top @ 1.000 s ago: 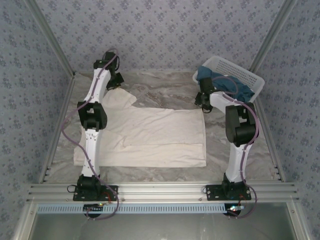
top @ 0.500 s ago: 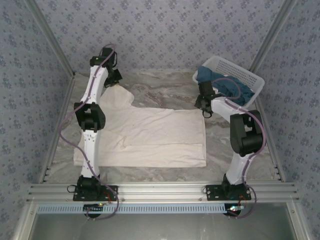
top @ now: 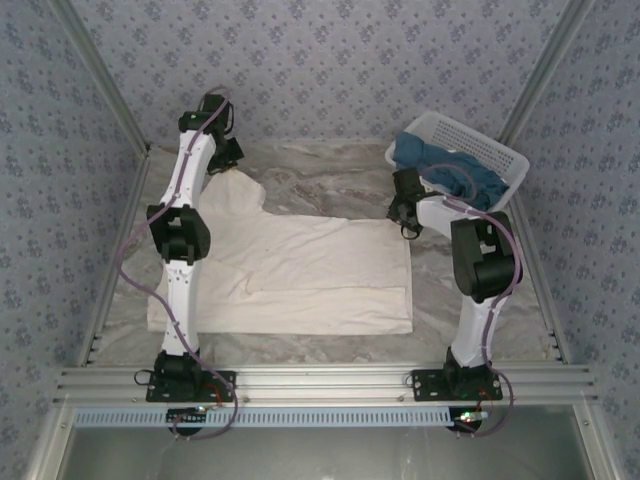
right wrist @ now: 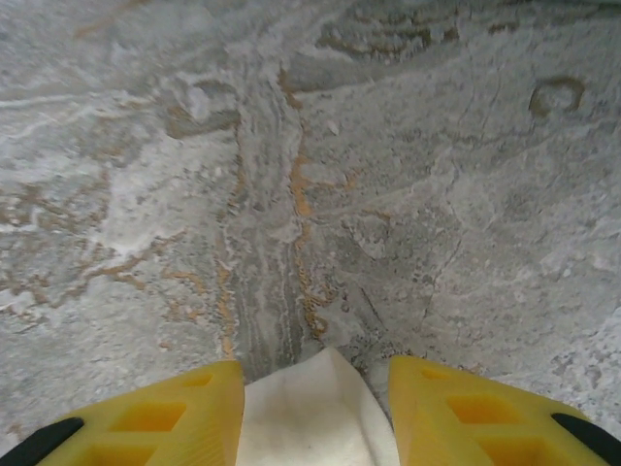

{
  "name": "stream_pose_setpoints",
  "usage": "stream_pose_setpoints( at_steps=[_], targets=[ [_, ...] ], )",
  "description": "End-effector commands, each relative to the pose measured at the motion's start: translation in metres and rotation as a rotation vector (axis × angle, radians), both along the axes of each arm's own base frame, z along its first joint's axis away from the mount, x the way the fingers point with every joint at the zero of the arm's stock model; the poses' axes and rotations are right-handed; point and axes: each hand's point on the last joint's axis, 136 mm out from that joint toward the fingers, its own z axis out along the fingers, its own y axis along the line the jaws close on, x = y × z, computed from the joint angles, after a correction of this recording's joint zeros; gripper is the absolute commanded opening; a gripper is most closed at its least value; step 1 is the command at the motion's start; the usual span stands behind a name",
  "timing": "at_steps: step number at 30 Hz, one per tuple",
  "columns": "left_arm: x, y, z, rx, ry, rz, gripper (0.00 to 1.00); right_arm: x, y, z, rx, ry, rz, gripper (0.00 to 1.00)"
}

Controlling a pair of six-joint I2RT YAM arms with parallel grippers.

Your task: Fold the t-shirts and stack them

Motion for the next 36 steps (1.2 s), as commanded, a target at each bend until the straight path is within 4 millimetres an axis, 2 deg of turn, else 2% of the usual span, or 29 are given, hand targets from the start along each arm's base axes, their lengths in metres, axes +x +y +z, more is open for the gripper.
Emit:
stream_pose_setpoints(
  at_steps=[1, 5, 12, 13, 15, 18, 20, 23, 27, 31, 36],
  targets=[
    [-0.013, 0.002, 0.026, 0.017, -0.012, -0.012, 0.00, -0.003, -0.002, -0.007, -0.004, 0.013, -0.062, 0.45],
    [-0.014, 0.002, 0.029, 0.019, -0.016, -0.014, 0.00, 0.002, -0.006, -0.013, -0.009, 0.017, -0.068, 0.41],
    [-0.019, 0.004, 0.027, 0.033, -0.002, -0.021, 0.00, 0.009, -0.002, -0.022, -0.009, 0.036, -0.030, 0.35],
    [-0.020, 0.005, 0.027, 0.041, 0.003, -0.021, 0.00, 0.008, -0.002, -0.024, -0.008, 0.045, -0.027, 0.32],
    [-0.025, 0.010, 0.025, 0.069, 0.019, -0.019, 0.00, 0.007, -0.001, -0.023, -0.011, 0.049, -0.018, 0.20],
    [-0.039, 0.020, 0.023, 0.133, 0.056, -0.004, 0.00, 0.006, 0.002, -0.009, -0.037, 0.023, 0.014, 0.06],
    [-0.053, 0.027, 0.023, 0.156, 0.083, 0.015, 0.00, 0.002, 0.006, 0.001, -0.046, 0.010, 0.045, 0.01],
    [-0.081, 0.032, 0.029, 0.136, 0.103, 0.045, 0.00, -0.006, 0.010, 0.015, -0.053, 0.001, 0.095, 0.00],
    [-0.130, 0.040, 0.033, 0.072, 0.118, 0.089, 0.00, -0.019, 0.013, 0.026, -0.047, 0.013, 0.138, 0.00],
    [-0.179, 0.057, 0.035, 0.033, 0.150, 0.140, 0.00, -0.037, 0.013, 0.034, -0.049, 0.037, 0.149, 0.00],
    [-0.234, 0.078, 0.038, 0.031, 0.159, 0.201, 0.00, -0.074, 0.002, 0.029, -0.059, 0.119, 0.132, 0.00]
  ],
)
